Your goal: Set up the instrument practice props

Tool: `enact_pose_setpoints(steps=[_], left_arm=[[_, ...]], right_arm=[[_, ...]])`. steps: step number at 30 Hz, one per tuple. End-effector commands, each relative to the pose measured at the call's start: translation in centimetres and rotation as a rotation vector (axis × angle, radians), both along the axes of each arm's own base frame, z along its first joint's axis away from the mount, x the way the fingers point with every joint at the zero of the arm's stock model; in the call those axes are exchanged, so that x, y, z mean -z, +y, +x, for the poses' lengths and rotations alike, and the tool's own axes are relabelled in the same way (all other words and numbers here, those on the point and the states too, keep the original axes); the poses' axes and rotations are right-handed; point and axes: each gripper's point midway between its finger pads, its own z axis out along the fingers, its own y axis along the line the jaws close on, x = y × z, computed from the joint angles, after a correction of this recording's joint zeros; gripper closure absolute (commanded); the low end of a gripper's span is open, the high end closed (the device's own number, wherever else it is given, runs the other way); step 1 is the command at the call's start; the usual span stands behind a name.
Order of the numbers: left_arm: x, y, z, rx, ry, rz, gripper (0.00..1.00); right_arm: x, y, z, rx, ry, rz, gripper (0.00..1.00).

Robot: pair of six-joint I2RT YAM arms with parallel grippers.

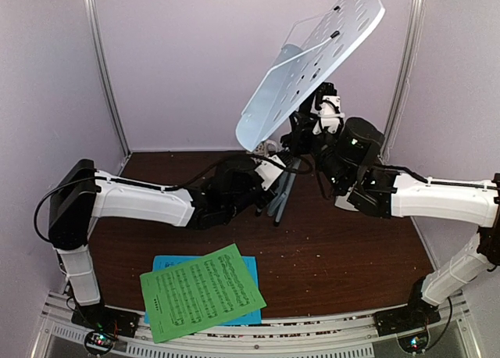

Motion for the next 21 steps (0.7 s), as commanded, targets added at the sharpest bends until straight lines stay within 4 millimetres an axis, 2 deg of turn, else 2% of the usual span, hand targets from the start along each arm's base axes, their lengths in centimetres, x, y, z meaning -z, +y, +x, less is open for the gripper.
enact_pose_setpoints(steps=[1,3,5,7,9,10,13,15,21], left_arm=[[-2.5,-0.4,1.3,-0.030,-0.082,-0.021,0.78],[-2.8,-0.2,1.6,-0.053,-0.094,-0.024,0.88],[-3.0,0.1,2.1,-0.095,-0.102,-0.038,0.92],[-3.4,0.7,2.7,-0.151,-0.107,-0.066,0.85],[-3.6,1.1,3.1,-0.191,-0.117,-0.093,0.70],[-3.7,1.0,3.3,-0.197,-0.122,-0.099,0.66],[-3.6,0.1,3.3,-0.168,-0.126,-0.086,0.63],[-3.1,-0.5,3.3,-0.143,-0.128,-0.062,0.67],[-1.4,-1.2,2.3,-0.051,-0.128,0.038,0.88]], right_arm=[[-11.1,-3.2,-3.1,-0.025,-0.175,0.304,1.00],[-11.0,-3.3,-2.9,-0.011,-0.161,0.307,1.00],[-10.9,-3.5,-2.7,0.004,-0.150,0.318,1.00],[-11.0,-3.8,-2.6,0.016,-0.140,0.335,1.00],[-10.9,-3.8,-2.4,0.024,-0.129,0.344,1.00],[-10.9,-3.9,-2.4,0.026,-0.125,0.347,1.00],[-10.9,-3.6,-2.2,0.024,-0.114,0.345,1.00],[-11.1,-3.7,-2.2,0.027,-0.108,0.341,1.00],[-11.6,-3.7,-2.1,0.040,-0.108,0.294,1.00]])
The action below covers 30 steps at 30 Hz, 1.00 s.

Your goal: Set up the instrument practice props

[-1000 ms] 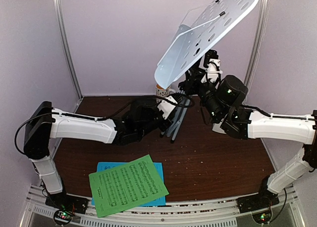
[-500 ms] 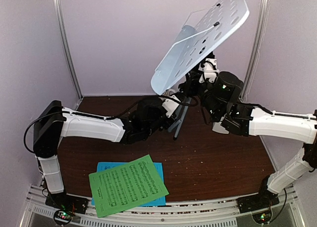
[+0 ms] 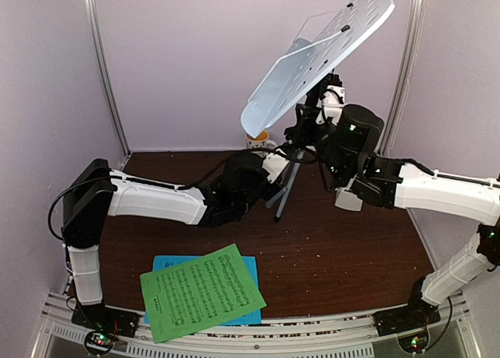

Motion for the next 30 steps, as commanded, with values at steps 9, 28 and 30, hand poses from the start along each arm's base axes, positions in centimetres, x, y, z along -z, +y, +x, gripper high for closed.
enact_pose_setpoints(steps=[9,28,30], left_arm=[[3.2,0.6,-1.3,0.141,-0.019,0.221,1.00],[12.6,5.5,-1.5,0.254,0.124,0.564,1.00],[13.3,6.1,-1.5,0.251,0.133,0.580,1.00]], right_arm=[[-12.6,-2.5,-2.3,-0.035,-0.208,0.200,1.00],[-15.4,-2.8,-0.7,-0.092,-0.215,0.127,1.00],[-15.6,-2.8,-0.7,-0.101,-0.226,0.121,1.00]])
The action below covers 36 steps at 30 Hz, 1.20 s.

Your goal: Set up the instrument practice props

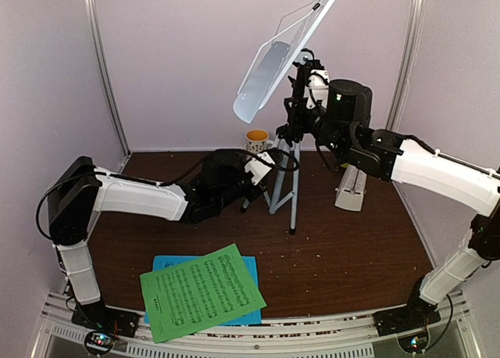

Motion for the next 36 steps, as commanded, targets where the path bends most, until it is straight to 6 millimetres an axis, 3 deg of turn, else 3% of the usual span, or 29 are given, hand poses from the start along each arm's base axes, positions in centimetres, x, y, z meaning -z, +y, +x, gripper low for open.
enact_pose_setpoints(steps=[1,10,25,36], left_arm=[[12.0,4.0,-1.5,0.077,0.081,0.517,1.00],[14.3,5.0,-1.4,0.085,0.111,0.559,1.00],[15.6,5.7,-2.3,0.124,0.125,0.579,1.00],[13.8,4.5,-2.4,0.136,0.141,0.494,1.00]], right_arm=[[-14.9,-4.3,-3.4,-0.016,-0.317,0.264,1.00],[-16.8,-4.5,-3.8,-0.040,-0.377,0.235,1.00],[-18.0,-5.2,-3.1,-0.044,-0.397,0.223,1.00],[-13.6,-1.5,-2.4,-0.190,-0.329,0.227,1.00]])
